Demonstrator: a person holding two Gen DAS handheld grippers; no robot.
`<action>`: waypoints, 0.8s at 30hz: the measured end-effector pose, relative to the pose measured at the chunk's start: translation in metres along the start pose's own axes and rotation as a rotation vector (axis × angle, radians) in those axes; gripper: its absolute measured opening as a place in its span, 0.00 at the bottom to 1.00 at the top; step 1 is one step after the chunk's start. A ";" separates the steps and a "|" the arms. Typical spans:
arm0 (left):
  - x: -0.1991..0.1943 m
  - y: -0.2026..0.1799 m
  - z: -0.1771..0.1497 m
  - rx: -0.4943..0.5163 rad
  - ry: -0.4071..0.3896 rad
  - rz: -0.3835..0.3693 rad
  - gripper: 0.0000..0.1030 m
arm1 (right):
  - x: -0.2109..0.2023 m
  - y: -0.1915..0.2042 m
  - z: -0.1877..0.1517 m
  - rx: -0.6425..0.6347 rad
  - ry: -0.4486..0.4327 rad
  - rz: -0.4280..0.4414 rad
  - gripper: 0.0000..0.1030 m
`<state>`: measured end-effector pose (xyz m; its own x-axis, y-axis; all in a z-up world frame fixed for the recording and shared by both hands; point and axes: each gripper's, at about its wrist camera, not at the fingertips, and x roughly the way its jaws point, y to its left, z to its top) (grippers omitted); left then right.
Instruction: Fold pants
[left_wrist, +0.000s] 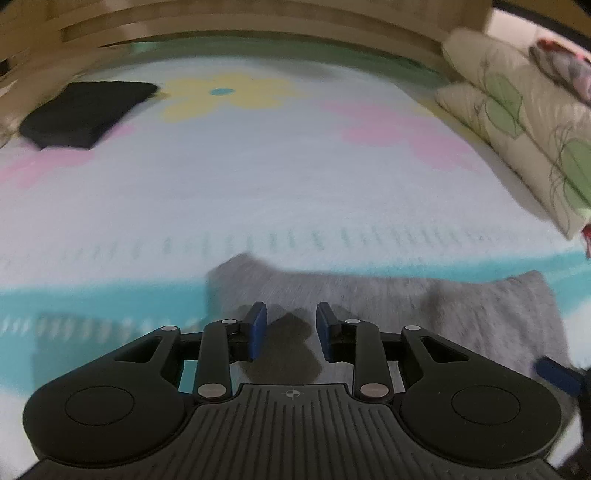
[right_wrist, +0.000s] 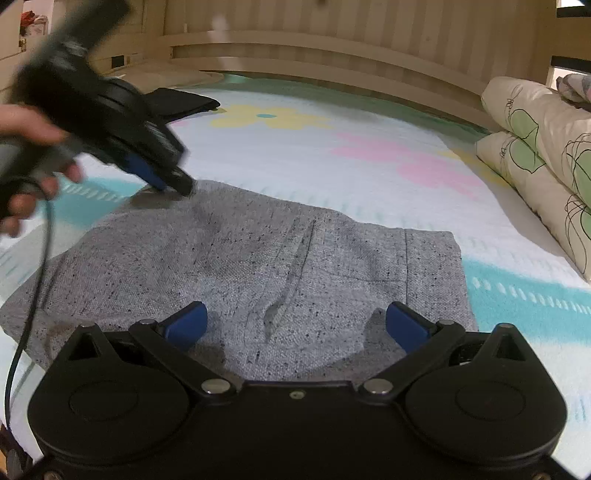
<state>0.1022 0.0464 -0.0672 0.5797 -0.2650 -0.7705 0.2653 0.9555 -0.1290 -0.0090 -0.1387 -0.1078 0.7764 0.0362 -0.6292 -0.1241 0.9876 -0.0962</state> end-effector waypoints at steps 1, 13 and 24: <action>-0.010 0.002 -0.008 -0.010 -0.010 0.000 0.28 | 0.000 0.000 0.000 -0.001 -0.001 0.000 0.99; -0.039 -0.005 -0.091 -0.053 -0.033 0.079 0.66 | 0.001 -0.004 0.012 0.023 0.059 0.012 0.99; -0.009 0.007 -0.060 -0.157 0.070 0.041 0.87 | 0.022 -0.059 0.040 0.252 0.267 0.267 1.00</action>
<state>0.0524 0.0632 -0.0984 0.5309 -0.2210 -0.8181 0.1158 0.9753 -0.1883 0.0404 -0.1900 -0.0855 0.5473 0.2866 -0.7863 -0.1184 0.9566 0.2663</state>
